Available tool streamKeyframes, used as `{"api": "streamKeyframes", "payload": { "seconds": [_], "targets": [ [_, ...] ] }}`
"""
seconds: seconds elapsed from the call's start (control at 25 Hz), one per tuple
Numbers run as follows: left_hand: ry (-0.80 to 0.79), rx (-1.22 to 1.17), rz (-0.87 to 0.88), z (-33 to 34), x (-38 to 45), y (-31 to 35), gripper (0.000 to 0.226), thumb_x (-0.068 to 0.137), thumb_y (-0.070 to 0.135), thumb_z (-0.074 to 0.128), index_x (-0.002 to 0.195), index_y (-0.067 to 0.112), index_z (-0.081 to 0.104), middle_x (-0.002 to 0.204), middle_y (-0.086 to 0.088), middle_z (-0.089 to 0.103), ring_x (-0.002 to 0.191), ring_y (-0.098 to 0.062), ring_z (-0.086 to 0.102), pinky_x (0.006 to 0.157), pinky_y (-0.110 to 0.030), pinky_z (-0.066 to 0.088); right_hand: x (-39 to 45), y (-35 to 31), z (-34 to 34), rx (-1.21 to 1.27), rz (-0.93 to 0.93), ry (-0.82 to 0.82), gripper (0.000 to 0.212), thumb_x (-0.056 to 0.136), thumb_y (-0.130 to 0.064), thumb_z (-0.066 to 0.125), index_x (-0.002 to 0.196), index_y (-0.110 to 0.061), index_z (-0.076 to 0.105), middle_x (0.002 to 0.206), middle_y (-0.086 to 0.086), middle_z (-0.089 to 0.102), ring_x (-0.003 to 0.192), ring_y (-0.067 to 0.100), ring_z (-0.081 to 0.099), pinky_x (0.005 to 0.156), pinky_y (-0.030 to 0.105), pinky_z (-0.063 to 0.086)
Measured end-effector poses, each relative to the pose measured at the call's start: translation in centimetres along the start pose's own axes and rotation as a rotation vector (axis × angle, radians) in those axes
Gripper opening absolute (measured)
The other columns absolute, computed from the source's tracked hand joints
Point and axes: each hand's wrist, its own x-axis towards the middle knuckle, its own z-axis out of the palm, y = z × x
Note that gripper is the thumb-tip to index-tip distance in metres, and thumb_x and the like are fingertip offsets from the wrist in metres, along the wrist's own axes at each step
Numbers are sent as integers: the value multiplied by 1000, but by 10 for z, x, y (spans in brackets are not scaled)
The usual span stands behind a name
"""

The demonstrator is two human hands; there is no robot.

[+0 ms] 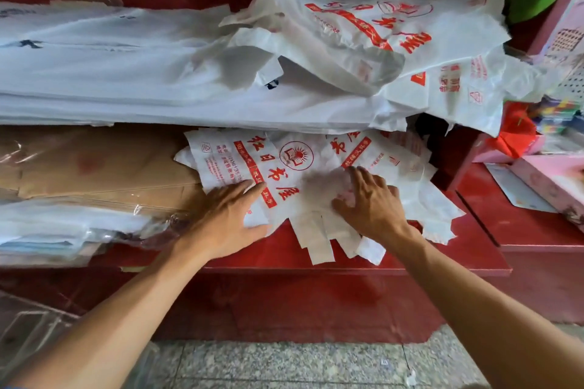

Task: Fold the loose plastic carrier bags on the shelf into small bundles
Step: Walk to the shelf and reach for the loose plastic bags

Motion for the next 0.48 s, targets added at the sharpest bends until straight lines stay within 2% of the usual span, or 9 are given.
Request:
{"api": "streamKeyframes", "payload": {
  "seconds": [0.12,0.2,0.28,0.36,0.4,0.44,0.48],
  "targets": [
    [-167,25,30,-8,8,1,89,77,66,63,150,50,13,153,9,38,134,-17,44,110,-34,38,13,-6,9,45,-8,8,62,90,-40,49,145,-25,25,127,8,59,117,31,48,97,46,34],
    [-219,-33,30,-14,15,7,92,75,49,71,149,51,16,153,10,38,125,-14,50,102,-27,42,18,-8,8,56,-15,86,57,89,-33,52,142,-27,34,114,9,66,110,32,52,93,44,34],
    [-248,-4,58,-17,17,17,93,74,35,71,151,45,20,153,10,38,118,-11,53,97,-21,42,21,-8,6,96,-61,255,37,94,-28,49,131,-29,54,104,7,72,99,30,60,87,39,34],
    [-262,12,96,-20,13,28,89,74,33,72,151,39,28,149,12,44,125,-9,51,102,-22,42,20,-6,-3,286,-40,452,27,97,-21,50,115,-28,70,99,4,76,81,25,66,81,32,41],
    [-267,-9,110,-21,10,34,82,74,32,72,147,38,36,143,13,51,124,-8,53,103,-24,43,20,-5,-12,439,36,514,29,96,-16,50,112,-26,72,102,4,75,74,22,66,76,29,45],
    [-254,-46,120,-19,8,38,70,76,29,72,140,37,46,132,14,60,117,-8,58,99,-26,47,19,-3,-21,583,134,548,33,95,-10,50,113,-24,73,107,4,74,75,21,67,72,24,45],
    [-224,-88,124,-18,5,42,53,78,24,69,129,36,57,117,13,68,105,-8,63,92,-29,51,19,-1,-28,681,220,570,38,92,-6,49,116,-24,72,112,3,73,84,20,67,73,21,44]
  ]
}}
